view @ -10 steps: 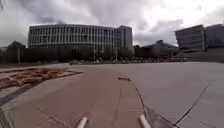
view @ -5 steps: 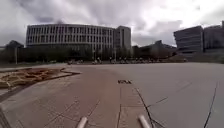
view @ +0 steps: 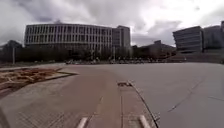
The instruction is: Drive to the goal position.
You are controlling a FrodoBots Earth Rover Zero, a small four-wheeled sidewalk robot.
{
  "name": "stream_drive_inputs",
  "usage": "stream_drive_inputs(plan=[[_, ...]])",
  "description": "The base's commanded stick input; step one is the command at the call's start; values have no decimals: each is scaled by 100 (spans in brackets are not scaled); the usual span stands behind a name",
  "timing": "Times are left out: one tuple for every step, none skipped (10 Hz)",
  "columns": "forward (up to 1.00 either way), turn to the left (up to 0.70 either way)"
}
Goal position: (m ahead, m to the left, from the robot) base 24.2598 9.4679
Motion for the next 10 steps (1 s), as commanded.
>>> stream_drive_inputs(plan=[[70,29],[70,34],[70,36],[70,26],[70,1],[70,1],[70,1],[70,1],[70,1],[70,1]])
